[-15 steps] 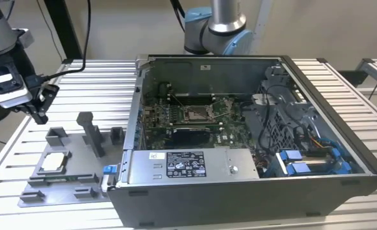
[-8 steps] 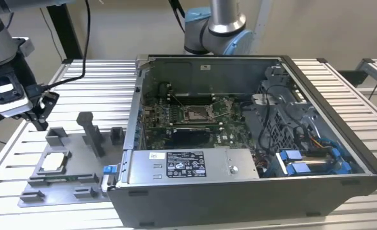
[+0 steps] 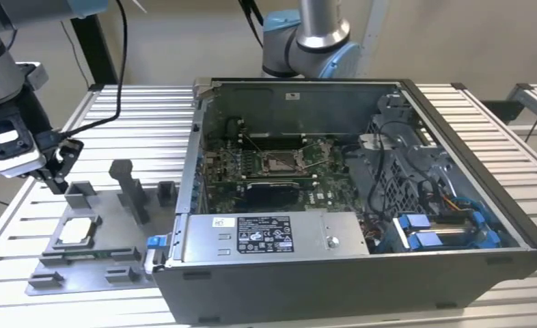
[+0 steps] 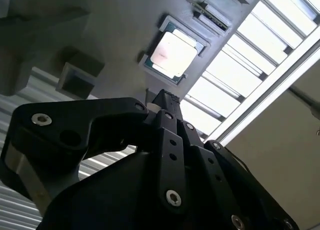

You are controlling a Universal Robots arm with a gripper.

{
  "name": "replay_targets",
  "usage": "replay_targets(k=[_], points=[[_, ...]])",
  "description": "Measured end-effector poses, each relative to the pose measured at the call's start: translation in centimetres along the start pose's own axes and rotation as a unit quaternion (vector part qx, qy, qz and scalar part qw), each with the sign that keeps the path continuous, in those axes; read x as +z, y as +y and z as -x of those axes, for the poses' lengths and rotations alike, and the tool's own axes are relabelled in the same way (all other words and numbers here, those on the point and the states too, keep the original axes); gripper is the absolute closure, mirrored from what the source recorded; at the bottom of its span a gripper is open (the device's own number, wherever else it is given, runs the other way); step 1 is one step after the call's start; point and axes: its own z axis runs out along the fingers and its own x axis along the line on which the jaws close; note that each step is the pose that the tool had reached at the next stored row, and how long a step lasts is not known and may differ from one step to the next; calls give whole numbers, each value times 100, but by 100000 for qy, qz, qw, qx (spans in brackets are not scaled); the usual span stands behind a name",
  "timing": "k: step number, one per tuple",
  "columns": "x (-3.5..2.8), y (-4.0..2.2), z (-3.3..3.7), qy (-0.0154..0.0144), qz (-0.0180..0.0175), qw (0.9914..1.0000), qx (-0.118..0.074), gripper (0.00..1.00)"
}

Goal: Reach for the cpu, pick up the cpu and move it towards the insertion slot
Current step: 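Pick up the cpu and move it towards the insertion slot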

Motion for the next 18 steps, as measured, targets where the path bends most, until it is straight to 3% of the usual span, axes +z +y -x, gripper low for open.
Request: replay_targets(k=[18], points=[[0,0,0,7,-1,100000,-24,100]])
